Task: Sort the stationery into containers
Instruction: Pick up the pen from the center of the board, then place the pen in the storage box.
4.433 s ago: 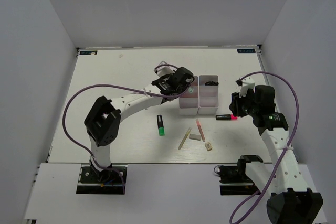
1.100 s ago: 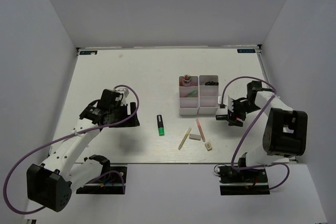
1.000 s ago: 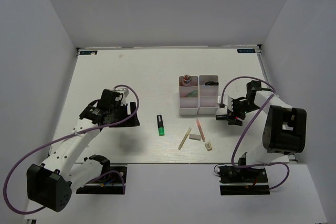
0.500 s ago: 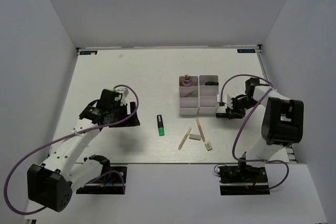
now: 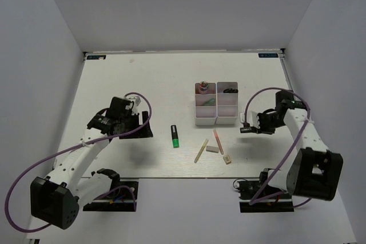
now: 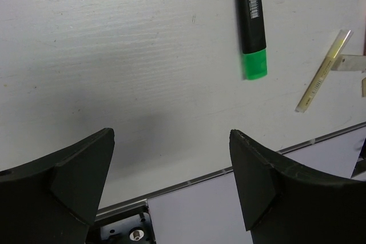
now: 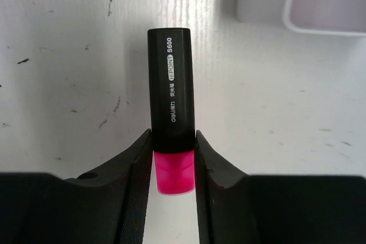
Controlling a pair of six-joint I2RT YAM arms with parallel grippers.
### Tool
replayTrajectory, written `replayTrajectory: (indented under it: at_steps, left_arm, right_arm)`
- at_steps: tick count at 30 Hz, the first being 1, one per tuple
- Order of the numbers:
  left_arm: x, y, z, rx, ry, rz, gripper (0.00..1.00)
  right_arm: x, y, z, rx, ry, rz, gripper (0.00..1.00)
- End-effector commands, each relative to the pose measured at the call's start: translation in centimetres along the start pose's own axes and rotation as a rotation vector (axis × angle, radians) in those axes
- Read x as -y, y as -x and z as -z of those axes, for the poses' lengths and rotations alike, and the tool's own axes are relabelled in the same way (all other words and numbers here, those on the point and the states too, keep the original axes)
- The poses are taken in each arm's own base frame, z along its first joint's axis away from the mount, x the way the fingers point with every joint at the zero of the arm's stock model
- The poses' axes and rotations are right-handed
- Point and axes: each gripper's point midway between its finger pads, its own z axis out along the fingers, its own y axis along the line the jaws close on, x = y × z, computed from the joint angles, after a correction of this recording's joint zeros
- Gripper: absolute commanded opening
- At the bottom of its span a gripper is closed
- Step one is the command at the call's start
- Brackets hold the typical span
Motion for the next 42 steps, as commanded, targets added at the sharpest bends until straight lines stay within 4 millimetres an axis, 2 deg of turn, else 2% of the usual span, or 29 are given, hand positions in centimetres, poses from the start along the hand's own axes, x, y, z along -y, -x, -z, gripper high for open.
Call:
replayTrajectory:
  at_steps: [1, 3, 4, 7, 9, 11, 15, 17, 19, 24, 25, 26, 30, 33, 38, 42]
  left_arm:
    - [0.4, 0.0, -0.1, 0.0, -0.029, -0.01, 0.92]
    - [0.4, 0.0, -0.1, 0.0, -0.03, -0.009, 0.92]
    - [0.3, -0.1, -0.2, -0.006, -0.031, -0.007, 0.92]
    - [0.4, -0.2, -0.4, -0.013, -0.031, -0.004, 0.92]
    - [0.4, -0.2, -0.4, -0.019, -0.034, -0.004, 0.92]
    - [0.4, -0.4, -0.6, -0.029, -0.032, -0.002, 0.92]
    - [0.3, -0.4, -0.7, -0.036, -0.031, 0.0, 0.92]
    - [0.3, -0.5, -0.8, -0.04, -0.029, -0.001, 0.92]
    - [0.3, -0.6, -0.9, -0.046, -0.029, -0.001, 0.92]
    - [0.2, -0.6, -0.9, -0.048, -0.025, 0.0, 0.92]
    - [0.2, -0.5, -0.9, -0.041, -0.025, 0.0, 0.92]
    - [0.2, -0.5, -0.9, -0.044, -0.025, -0.001, 0.92]
    - [0.2, -0.6, -0.8, -0.046, -0.024, -0.005, 0.92]
    - [0.3, -0.4, -0.8, -0.04, -0.027, -0.002, 0.92]
    - [0.3, -0.5, -0.7, -0.045, -0.028, -0.004, 0.92]
    - [0.4, -0.5, -0.7, -0.045, -0.035, -0.005, 0.92]
  right_arm:
    - [0.9, 3.6, 3.4, 0.071, -0.07, 0.073, 0.0]
    - [1.9, 4.6, 4.3, 0.105, -0.106, 0.02, 0.0]
    - [3.4, 5.2, 5.6, 0.11, -0.157, 0.0, 0.0]
    - [6.4, 5.7, 6.6, 0.102, -0.245, -0.022, 0.0]
    - [7.4, 5.8, 7.1, 0.072, -0.263, -0.002, 0.0]
    - [8.5, 5.9, 7.6, 0.023, -0.291, 0.052, 0.0]
    - [10.8, 4.5, 8.8, -0.123, -0.349, 0.191, 0.0]
    - [11.4, 5.5, 8.7, -0.147, -0.344, 0.32, 0.0]
    - [12.5, 6.2, 9.5, -0.169, -0.369, 0.412, 0.0]
    - [13.4, 7.4, 10.0, -0.203, -0.332, 0.52, 0.0]
    - [13.7, 7.6, 9.2, -0.198, -0.31, 0.535, 0.0]
    - [13.7, 8.2, 9.7, -0.2, -0.322, 0.559, 0.0]
    - [13.5, 9.5, 8.8, -0.185, -0.284, 0.627, 0.0]
    - [12.7, 10.3, 7.2, -0.161, -0.226, 0.696, 0.0]
    - [13.2, 12.0, 5.6, -0.149, -0.213, 0.782, 0.0]
    - [13.9, 11.6, 4.3, -0.199, -0.205, 0.79, 0.0]
